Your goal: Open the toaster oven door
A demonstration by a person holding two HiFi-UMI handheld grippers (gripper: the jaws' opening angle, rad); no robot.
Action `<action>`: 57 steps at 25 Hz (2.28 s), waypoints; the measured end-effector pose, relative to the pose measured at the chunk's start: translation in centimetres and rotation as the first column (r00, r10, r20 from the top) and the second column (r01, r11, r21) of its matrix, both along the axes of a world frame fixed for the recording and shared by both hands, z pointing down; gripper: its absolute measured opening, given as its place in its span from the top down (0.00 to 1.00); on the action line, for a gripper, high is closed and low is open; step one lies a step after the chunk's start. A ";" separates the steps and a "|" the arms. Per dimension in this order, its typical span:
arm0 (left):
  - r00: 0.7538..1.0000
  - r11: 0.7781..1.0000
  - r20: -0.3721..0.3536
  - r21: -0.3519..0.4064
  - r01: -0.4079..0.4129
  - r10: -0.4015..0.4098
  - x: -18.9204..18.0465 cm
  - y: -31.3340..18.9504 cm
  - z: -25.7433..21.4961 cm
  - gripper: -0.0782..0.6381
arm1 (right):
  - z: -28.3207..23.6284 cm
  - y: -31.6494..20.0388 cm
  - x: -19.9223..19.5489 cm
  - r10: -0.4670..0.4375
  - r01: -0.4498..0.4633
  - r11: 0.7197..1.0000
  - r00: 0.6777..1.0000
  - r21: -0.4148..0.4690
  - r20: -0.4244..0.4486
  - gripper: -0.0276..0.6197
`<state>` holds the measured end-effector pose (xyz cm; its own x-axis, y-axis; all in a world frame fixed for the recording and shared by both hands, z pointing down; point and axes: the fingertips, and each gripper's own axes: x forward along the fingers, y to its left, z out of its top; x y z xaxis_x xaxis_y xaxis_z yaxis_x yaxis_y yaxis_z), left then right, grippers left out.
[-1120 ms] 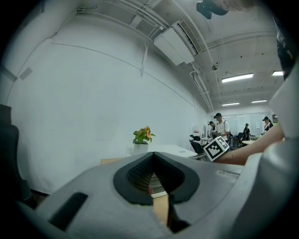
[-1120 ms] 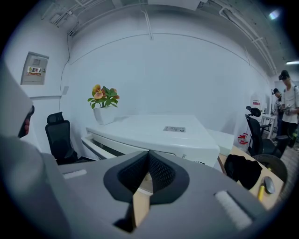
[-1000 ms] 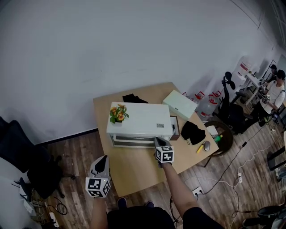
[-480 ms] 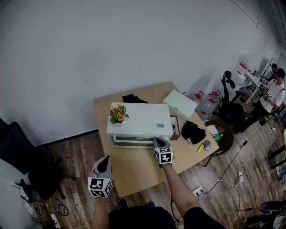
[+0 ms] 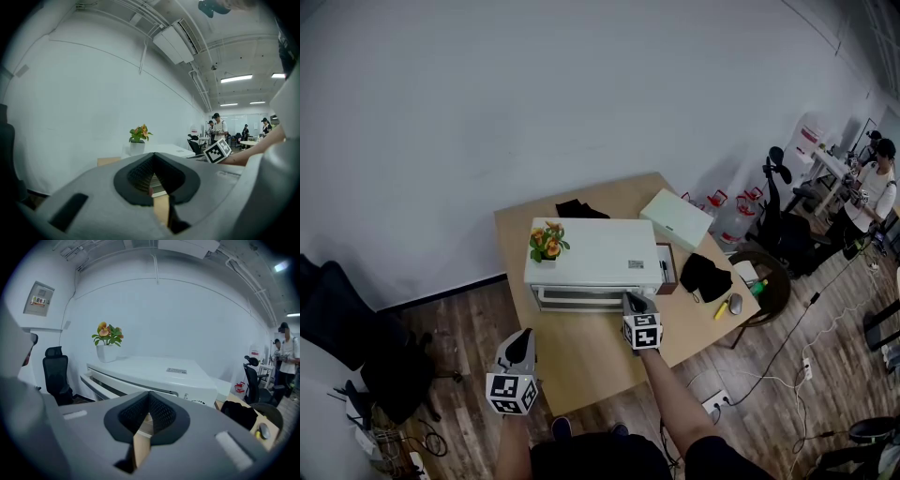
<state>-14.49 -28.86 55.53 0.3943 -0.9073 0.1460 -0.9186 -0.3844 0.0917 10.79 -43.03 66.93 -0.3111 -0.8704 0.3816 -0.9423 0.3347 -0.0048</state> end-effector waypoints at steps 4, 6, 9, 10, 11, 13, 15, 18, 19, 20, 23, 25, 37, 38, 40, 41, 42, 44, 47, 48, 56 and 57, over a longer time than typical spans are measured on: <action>1.000 1.000 -0.003 0.001 0.005 -0.005 -0.3 0.0 -0.1 0.89 | 0.0 0.5 0.0 0.013 -0.014 1.000 1.000 0.009 0.024 0.94; 1.000 1.000 0.000 0.007 0.006 -0.006 -0.5 -0.2 -0.4 0.89 | 0.1 0.5 0.1 0.016 -0.016 1.000 0.999 0.014 0.031 0.94; 1.000 1.000 0.005 0.003 0.010 -0.010 -0.7 -0.4 -0.3 0.89 | 0.3 0.8 0.1 0.019 -0.019 1.000 0.999 0.021 0.037 0.94; 1.000 1.000 0.006 0.000 0.012 -0.012 -0.7 -0.5 -0.2 0.89 | 0.3 0.9 0.0 0.018 -0.019 1.000 0.999 0.024 0.037 0.94; 1.000 1.000 0.008 -0.001 0.011 -0.011 -0.6 -0.5 -0.2 0.89 | 0.3 1.0 0.0 0.018 -0.020 0.999 0.999 0.028 0.039 0.94; 1.000 1.000 0.012 -0.003 0.004 -0.004 -0.3 -0.6 -0.1 0.89 | 0.3 1.1 0.1 0.022 -0.024 0.999 0.998 0.037 0.055 0.94; 1.000 1.000 0.013 -0.006 -0.001 0.001 0.0 -0.6 0.0 0.89 | 0.3 1.3 0.2 0.024 -0.027 0.999 0.997 0.047 0.068 0.94; 1.000 1.000 0.011 -0.010 0.000 0.000 -0.1 -0.9 0.2 0.89 | 0.4 1.6 0.2 0.025 -0.030 0.998 0.997 0.062 0.074 0.94; 1.000 1.000 0.010 -0.010 0.002 -0.001 -0.2 -1.0 0.2 0.89 | 0.4 1.6 0.2 0.026 -0.031 0.997 0.997 0.064 0.078 0.94; 1.000 1.000 0.009 -0.009 0.004 -0.004 -0.3 -1.1 0.2 0.89 | 0.4 1.7 0.2 0.026 -0.032 0.997 0.996 0.067 0.080 0.94; 1.000 1.000 -0.003 -0.013 0.016 -0.016 -0.6 -1.3 0.4 0.89 | 0.6 2.3 0.1 0.022 -0.028 0.997 0.997 0.072 0.073 0.94; 1.000 1.000 -0.014 -0.016 0.021 -0.022 -0.7 -1.4 0.5 0.89 | 0.8 2.8 0.1 0.017 -0.021 0.997 0.998 0.077 0.059 0.94; 1.000 1.000 -0.008 -0.010 0.004 -0.004 -0.1 -1.2 0.2 0.89 | 2.1 6.5 -0.2 0.016 -0.024 0.994 0.997 0.102 0.079 0.94; 1.000 1.000 -0.003 -0.009 -0.002 0.002 0.1 -1.1 0.2 0.89 | 2.3 6.9 -0.1 0.019 -0.026 0.995 0.997 0.097 0.074 0.94; 1.000 1.000 0.005 -0.005 -0.011 0.011 0.5 -1.0 0.1 0.89 | 2.8 7.7 0.0 0.027 -0.033 0.995 0.997 0.089 0.068 0.94; 1.000 1.000 0.006 -0.002 -0.012 0.012 0.5 -0.9 0.0 0.89 | 3.0 8.0 0.0 0.030 -0.036 0.996 0.997 0.086 0.066 0.94; 1.000 1.000 0.005 -0.001 -0.011 0.011 0.5 -0.8 -0.1 0.89 | 3.3 8.4 -0.1 0.034 -0.039 0.996 0.997 0.083 0.066 0.94; 1.000 1.000 0.004 0.001 -0.013 0.013 0.4 -0.7 -0.3 0.89 | 3.7 9.0 -0.1 0.042 -0.047 0.996 0.997 0.071 0.071 0.94; 1.000 1.000 0.007 0.004 -0.021 0.021 0.4 -0.4 -0.3 0.89 | 4.3 9.7 -0.1 0.046 -0.051 0.997 0.995 0.058 0.083 0.94; 1.000 1.000 0.009 0.002 -0.019 0.019 0.3 -0.3 -0.2 0.89 | 4.5 10.0 -0.1 0.045 -0.051 0.997 0.995 0.059 0.086 0.94; 1.000 1.000 0.005 0.000 -0.012 0.012 0.3 -0.2 -0.2 0.89 | 5.1 10.7 -0.2 0.035 -0.040 0.998 0.996 0.052 0.085 0.94; 1.000 1.000 0.005 0.000 -0.010 0.010 0.4 -0.2 -0.2 0.89 | 5.2 10.7 -0.2 0.035 -0.039 0.998 0.996 0.053 0.085 0.94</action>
<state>-14.10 -29.05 55.37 0.4031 -0.9032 0.1475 -0.9149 -0.3940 0.0875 10.61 -32.32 72.16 -0.3073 -0.9006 0.3074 -0.9511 0.3016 -0.0670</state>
